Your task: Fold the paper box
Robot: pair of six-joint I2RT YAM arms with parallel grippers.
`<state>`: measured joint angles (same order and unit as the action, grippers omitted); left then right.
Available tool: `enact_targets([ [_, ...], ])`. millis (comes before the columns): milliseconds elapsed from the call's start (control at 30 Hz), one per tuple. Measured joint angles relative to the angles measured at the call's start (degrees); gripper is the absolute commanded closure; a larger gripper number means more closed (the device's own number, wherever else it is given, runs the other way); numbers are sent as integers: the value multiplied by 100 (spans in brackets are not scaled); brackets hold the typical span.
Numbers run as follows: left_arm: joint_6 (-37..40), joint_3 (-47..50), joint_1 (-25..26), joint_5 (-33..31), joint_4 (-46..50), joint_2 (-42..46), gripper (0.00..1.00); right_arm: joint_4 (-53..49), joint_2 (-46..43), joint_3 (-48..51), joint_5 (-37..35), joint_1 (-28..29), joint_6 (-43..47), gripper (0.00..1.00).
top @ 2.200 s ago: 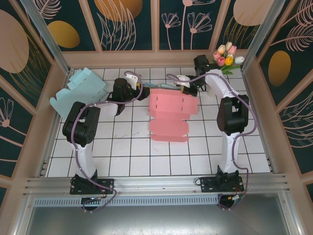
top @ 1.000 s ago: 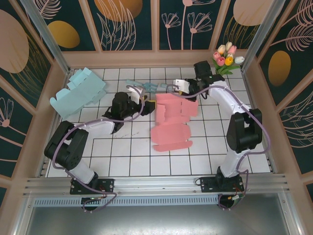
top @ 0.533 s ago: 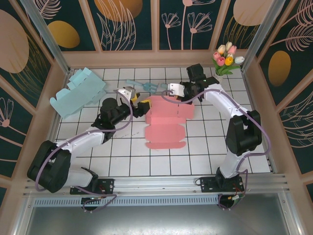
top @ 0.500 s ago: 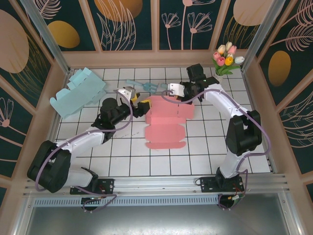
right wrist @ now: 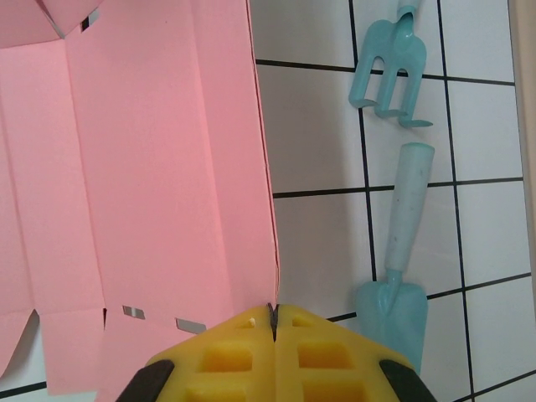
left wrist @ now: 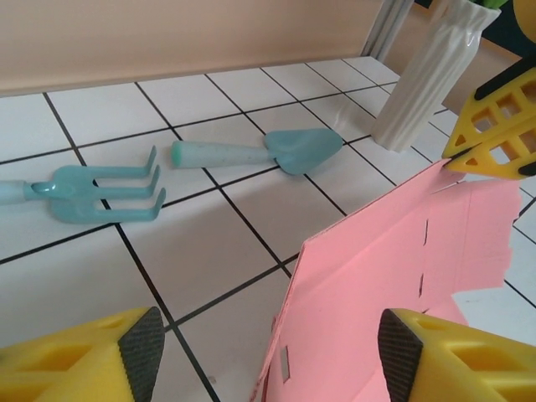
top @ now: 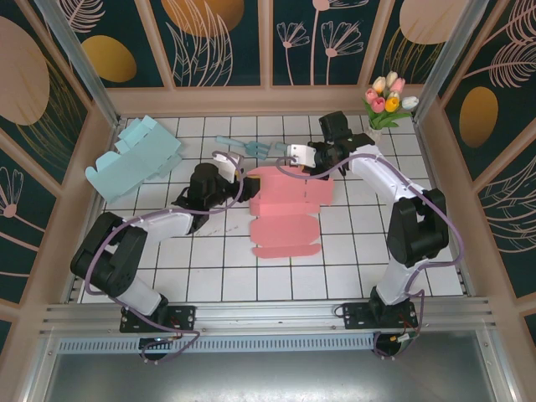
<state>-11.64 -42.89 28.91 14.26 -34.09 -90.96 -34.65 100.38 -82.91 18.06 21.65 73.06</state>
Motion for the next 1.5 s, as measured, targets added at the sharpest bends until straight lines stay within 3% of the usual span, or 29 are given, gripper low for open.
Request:
enact_targets([
  [133, 190, -142, 4, 195, -26, -144, 99, 0, -35, 15, 44, 0, 7, 100],
  [167, 238, -138, 4, 238, -24, -164, 100, -2, -50, 15, 42, 0, 7, 100],
  [200, 306, -129, 4, 304, -31, -175, 100, -2, -61, 15, 48, 0, 7, 100],
  [367, 551, 39, 46, 490, -238, -177, 100, -48, -70, 2, 44, 24, -22, 67],
  [433, 691, 118, 160, 546, -260, -177, 100, -116, -68, -72, 15, 118, 22, 60],
  [700, 1023, 138, 374, 505, -254, -177, 100, -599, 354, -656, -348, 682, 50, 63],
  [1067, 1200, 138, 374, 369, -254, -177, 100, -949, 479, -595, -791, 649, 162, 64],
  [1367, 1274, 166, 374, 369, -258, -129, 100, -949, 479, -514, -1099, 577, 203, 82],
  [1500, 1296, 205, 380, 372, -275, -111, 100, -914, 468, -431, -1113, 570, 201, 81],
])
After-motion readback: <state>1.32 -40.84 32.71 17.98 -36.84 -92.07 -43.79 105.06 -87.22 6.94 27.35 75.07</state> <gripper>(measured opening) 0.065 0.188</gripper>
